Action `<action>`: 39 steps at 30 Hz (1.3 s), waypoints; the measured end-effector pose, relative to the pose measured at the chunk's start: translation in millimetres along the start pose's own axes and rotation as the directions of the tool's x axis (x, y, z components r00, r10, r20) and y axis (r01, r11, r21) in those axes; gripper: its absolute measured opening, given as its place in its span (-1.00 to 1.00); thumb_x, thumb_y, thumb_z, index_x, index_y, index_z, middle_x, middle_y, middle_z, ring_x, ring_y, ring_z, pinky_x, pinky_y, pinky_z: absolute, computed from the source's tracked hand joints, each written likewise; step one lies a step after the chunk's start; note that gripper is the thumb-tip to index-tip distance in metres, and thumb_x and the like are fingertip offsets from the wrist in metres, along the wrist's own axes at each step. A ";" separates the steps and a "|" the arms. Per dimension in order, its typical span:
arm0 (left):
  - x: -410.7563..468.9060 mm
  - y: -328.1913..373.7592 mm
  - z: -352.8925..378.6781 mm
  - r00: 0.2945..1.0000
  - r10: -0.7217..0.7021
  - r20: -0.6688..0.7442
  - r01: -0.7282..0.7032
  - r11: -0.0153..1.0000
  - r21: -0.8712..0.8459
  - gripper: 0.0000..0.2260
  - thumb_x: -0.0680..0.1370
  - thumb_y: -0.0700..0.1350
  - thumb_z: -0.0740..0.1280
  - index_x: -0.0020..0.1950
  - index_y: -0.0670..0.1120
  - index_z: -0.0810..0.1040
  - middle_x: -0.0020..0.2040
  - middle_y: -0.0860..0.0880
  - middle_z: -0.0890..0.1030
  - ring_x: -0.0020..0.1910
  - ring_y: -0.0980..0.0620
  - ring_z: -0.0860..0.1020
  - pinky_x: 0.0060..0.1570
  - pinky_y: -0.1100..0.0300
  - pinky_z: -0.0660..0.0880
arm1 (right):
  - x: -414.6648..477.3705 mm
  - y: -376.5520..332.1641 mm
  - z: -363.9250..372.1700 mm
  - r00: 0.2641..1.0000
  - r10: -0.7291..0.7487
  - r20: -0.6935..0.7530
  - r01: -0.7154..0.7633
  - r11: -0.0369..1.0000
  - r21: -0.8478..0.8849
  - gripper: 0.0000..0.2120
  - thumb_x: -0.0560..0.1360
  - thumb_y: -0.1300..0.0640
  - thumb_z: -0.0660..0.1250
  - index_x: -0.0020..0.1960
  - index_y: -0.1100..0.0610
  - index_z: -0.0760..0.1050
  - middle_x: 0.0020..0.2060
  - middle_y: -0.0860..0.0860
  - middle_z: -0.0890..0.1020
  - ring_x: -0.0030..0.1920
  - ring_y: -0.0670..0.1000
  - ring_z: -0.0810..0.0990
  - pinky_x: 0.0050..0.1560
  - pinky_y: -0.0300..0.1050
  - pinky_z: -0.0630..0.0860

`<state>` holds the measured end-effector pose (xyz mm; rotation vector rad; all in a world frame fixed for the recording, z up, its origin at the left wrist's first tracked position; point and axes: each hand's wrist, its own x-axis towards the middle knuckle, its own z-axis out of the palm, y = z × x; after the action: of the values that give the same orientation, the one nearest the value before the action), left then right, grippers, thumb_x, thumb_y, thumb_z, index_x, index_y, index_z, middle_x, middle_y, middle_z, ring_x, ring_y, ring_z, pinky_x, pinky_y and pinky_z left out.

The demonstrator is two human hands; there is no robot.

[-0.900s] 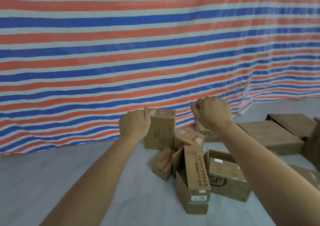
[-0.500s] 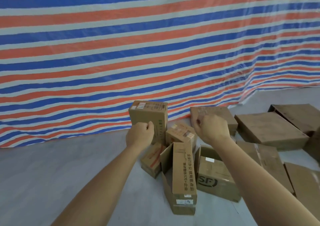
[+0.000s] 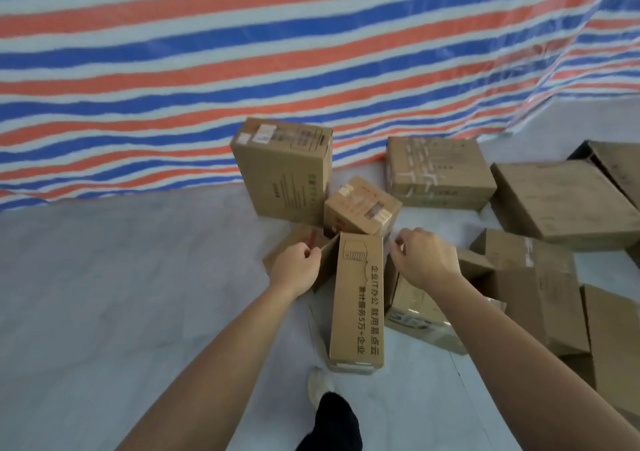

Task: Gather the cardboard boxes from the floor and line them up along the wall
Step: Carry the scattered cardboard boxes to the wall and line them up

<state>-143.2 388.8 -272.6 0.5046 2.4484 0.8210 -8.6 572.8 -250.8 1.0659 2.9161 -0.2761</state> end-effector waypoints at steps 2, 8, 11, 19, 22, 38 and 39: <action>44.5 -12.9 18.4 0.994 -0.079 0.081 0.083 0.995 -0.054 -0.75 0.66 0.02 0.17 -0.17 -0.05 0.41 -0.24 0.01 0.46 -0.28 0.08 0.45 -0.38 0.20 0.25 | 34.3 3.7 32.1 0.996 0.028 0.088 -0.029 1.000 0.003 -0.74 0.65 -0.07 0.12 -0.04 0.04 0.49 -0.17 -0.03 0.56 -0.24 -0.04 0.54 -0.25 -0.08 0.57; 164.1 -52.5 90.4 0.933 -0.241 0.269 0.262 0.964 -0.042 -0.85 0.63 0.01 0.23 0.02 -0.06 0.46 -0.15 0.04 0.48 -0.11 0.02 0.49 -0.13 0.14 0.38 | 124.6 17.6 151.2 0.949 0.088 0.303 -0.101 0.994 0.028 -0.74 0.63 -0.08 0.15 0.13 0.04 0.51 -0.11 -0.03 0.49 -0.18 -0.02 0.55 -0.17 -0.04 0.59; 208.0 -78.3 134.6 0.904 -0.308 0.295 0.335 0.941 -0.045 -0.85 0.62 0.00 0.24 0.04 -0.07 0.46 -0.07 -0.01 0.53 0.02 -0.06 0.53 0.00 0.08 0.43 | 141.9 27.3 216.6 0.904 0.133 0.406 -0.162 0.986 0.039 -0.71 0.64 -0.07 0.14 0.24 0.06 0.47 0.02 0.02 0.48 -0.12 0.01 0.52 -0.20 -0.07 0.52; 243.1 -187.7 289.0 0.750 -0.627 0.210 0.653 0.753 -0.084 -0.43 0.57 -0.04 0.34 0.50 -0.15 0.19 0.41 -0.19 0.31 0.30 -0.22 0.43 0.26 -0.04 0.44 | 139.1 69.4 400.0 0.787 0.251 0.564 -0.382 0.916 0.126 -0.19 0.55 -0.13 0.31 0.61 -0.02 -0.10 0.44 0.17 0.26 0.34 0.27 0.42 0.19 0.20 0.49; 232.4 -228.9 331.4 0.605 -0.781 0.156 0.797 0.591 -0.129 -0.27 0.54 -0.03 0.35 0.57 -0.16 0.03 0.48 -0.22 0.22 0.39 -0.24 0.35 0.32 -0.09 0.40 | 130.7 82.2 447.2 0.722 0.341 0.602 -0.531 0.831 0.165 -0.01 0.52 -0.23 0.33 0.61 -0.01 -0.31 0.57 0.18 0.07 0.48 0.30 0.25 0.40 0.27 0.33; 170.8 -160.6 293.6 0.741 -0.668 -0.068 0.657 0.743 -0.127 -0.70 0.69 -0.05 0.08 0.16 -0.12 0.58 0.12 -0.10 0.62 0.08 -0.14 0.56 0.04 0.08 0.45 | 117.6 67.8 357.8 0.554 0.336 0.762 -0.784 0.518 0.342 -0.01 0.26 -0.46 0.40 0.42 0.19 0.28 0.20 0.07 0.54 0.20 0.14 0.54 0.23 0.17 0.53; 161.4 -145.7 271.3 0.740 -0.666 -0.090 0.656 0.745 -0.119 -0.69 0.69 -0.05 0.09 0.12 -0.13 0.59 0.10 -0.11 0.62 0.02 -0.12 0.55 -0.02 0.09 0.43 | 115.9 59.2 332.3 0.573 0.311 0.758 -0.766 0.533 0.360 0.09 0.15 -0.53 0.38 0.43 0.17 0.31 0.23 0.08 0.55 0.20 0.15 0.55 0.23 0.17 0.54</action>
<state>-145.6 480.3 -608.1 -0.4682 2.4218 0.6369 -71.9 633.2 -596.9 1.5575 1.6948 -1.4042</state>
